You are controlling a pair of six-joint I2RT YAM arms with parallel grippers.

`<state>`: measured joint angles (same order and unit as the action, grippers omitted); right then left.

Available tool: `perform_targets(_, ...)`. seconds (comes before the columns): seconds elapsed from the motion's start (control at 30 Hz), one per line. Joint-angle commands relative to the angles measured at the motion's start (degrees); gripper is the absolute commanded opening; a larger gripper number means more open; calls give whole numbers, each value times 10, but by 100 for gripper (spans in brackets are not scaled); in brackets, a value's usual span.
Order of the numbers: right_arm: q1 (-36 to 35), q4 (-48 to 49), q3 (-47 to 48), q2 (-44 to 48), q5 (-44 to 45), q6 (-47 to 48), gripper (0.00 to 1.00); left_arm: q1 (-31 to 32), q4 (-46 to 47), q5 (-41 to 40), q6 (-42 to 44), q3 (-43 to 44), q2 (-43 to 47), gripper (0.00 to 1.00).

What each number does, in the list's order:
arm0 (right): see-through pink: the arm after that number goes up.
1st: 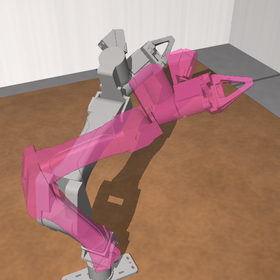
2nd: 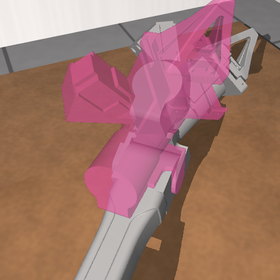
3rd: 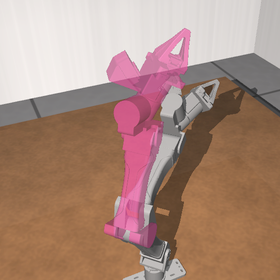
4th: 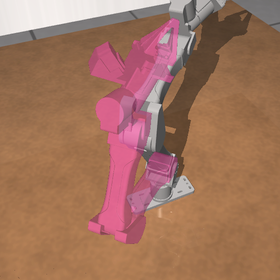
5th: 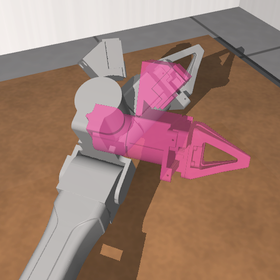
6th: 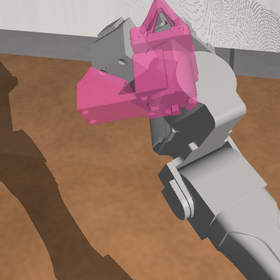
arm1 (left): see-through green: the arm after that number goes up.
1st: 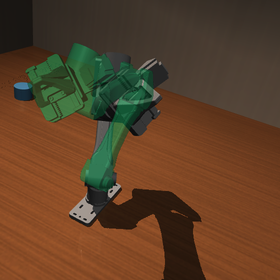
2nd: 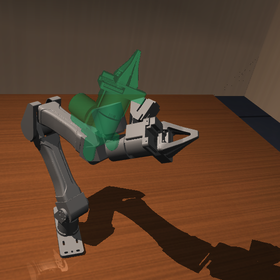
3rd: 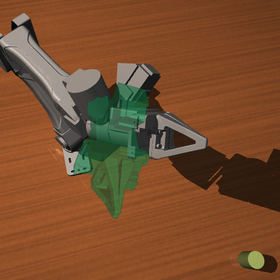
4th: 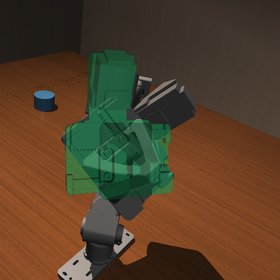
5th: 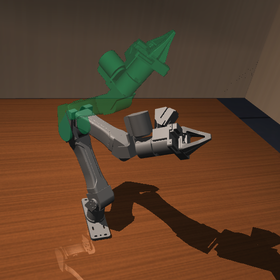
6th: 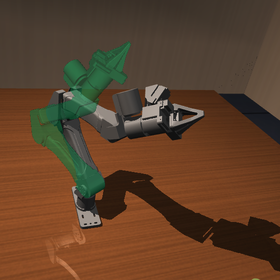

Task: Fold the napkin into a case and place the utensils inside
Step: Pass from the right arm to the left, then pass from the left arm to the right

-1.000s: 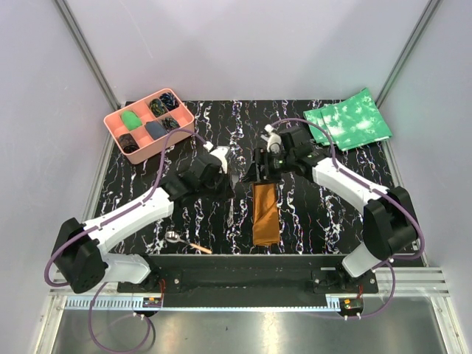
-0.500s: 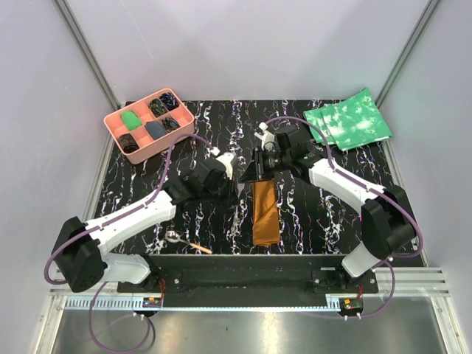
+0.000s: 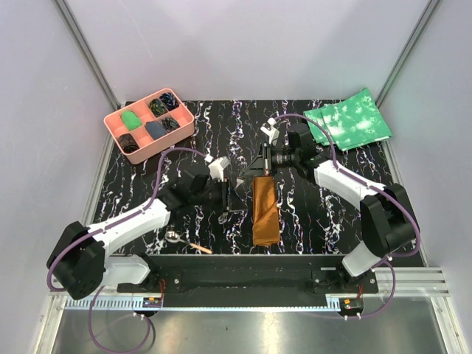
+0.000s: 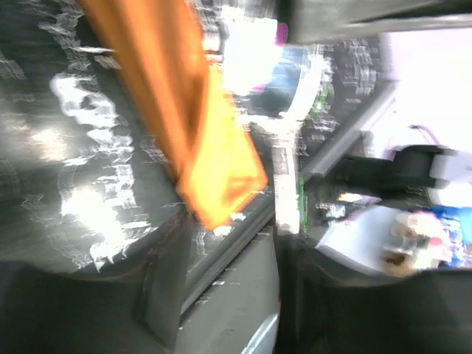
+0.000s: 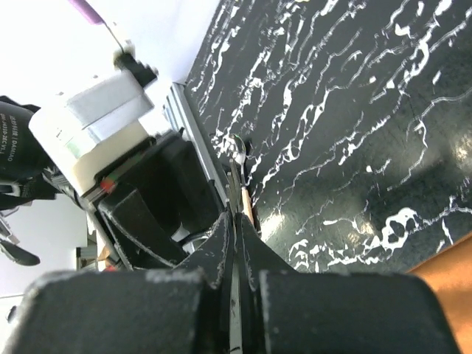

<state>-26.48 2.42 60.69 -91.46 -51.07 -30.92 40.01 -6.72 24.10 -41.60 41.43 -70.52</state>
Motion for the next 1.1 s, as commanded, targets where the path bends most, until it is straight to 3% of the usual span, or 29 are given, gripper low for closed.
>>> perform_targets(0.0, 3, 47, 2, 26, -51, -13, 0, -4, 150, 102, -62, -30, -1, 22)
perform_targets(0.03, 4, 37, 2, 30, -29, -4, 0, -5, 148, 93, -62, -32, -3, 8)
perform_targets(0.07, 4, 19, 11, 32, -4, 1, 2, -5, 139, 82, -58, -32, -2, 2)
perform_targets(0.17, -1, -151, 63, 35, 158, 6, 46, 0, 102, -11, -53, -42, 18, 0)
perform_targets(0.23, -6, -203, 70, 47, 232, -39, 63, 19, 69, -113, -55, -40, 27, 0)
perform_targets(0.4, -54, -212, 72, 69, 340, -123, 68, 73, 21, -260, -75, -11, 16, 0)
perform_targets(0.5, -79, -224, 88, 48, 361, -136, 68, 89, 9, -287, -82, 8, -1, 0)
perform_targets(0.7, -112, -229, 109, 37, 425, -153, 69, 105, -2, -295, -84, 31, -31, 0)
perform_targets(1.07, -139, -238, 160, -24, 438, -155, 70, 123, 4, -302, -87, 39, -41, 0)
